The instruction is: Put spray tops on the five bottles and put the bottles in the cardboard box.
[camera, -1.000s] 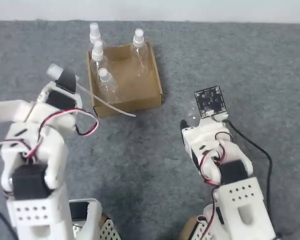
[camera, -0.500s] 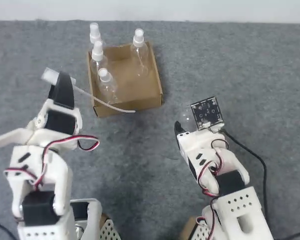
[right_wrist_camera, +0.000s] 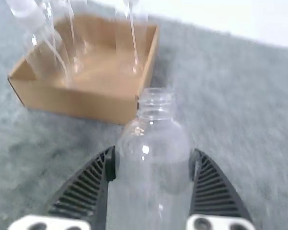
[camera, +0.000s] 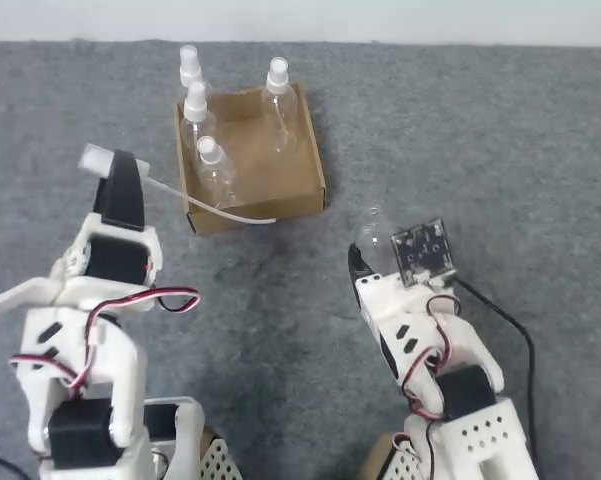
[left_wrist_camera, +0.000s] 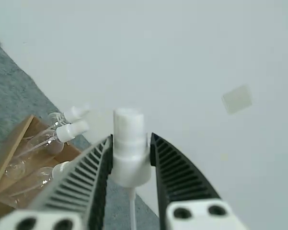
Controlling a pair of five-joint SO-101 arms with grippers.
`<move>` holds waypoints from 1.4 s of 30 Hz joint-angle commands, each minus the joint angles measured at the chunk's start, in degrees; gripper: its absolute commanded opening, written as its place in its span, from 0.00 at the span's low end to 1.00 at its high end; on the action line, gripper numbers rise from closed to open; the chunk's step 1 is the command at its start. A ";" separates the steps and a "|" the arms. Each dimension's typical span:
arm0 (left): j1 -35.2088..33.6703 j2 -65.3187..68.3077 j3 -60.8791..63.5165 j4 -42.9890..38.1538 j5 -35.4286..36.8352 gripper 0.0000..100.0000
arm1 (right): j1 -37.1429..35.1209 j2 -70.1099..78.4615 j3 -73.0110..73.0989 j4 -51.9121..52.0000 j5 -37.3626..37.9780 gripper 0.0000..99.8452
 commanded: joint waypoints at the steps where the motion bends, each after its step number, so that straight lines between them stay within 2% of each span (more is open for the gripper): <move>1: 0.26 -0.53 -0.48 -1.93 1.58 0.01 | -2.59 -4.88 1.67 -3.30 1.58 0.12; 6: 0.26 -0.62 -0.48 -1.85 2.29 0.01 | -5.49 -9.98 8.53 -8.92 8.26 0.12; 16: 0.62 -0.62 -0.48 -1.67 2.46 0.01 | -7.08 -18.95 13.71 -9.98 8.70 0.12; 18: 2.46 -0.62 -0.48 -1.41 2.29 0.01 | -8.04 -19.21 14.24 -9.98 8.97 0.12; 22: 5.45 -0.62 -0.92 0.35 1.49 0.01 | -10.33 -19.12 15.65 -10.07 14.59 0.12; 33: 5.98 -0.62 -0.40 0.35 -0.62 0.01 | -10.68 -19.03 15.65 -9.80 16.18 0.12; 37: 5.98 -0.62 1.36 -0.09 -1.67 0.01 | -10.68 -19.12 15.65 -9.63 20.66 0.12; 42: 6.07 -0.62 1.71 -0.70 -1.67 0.01 | -10.68 -19.12 15.65 -9.98 21.54 0.12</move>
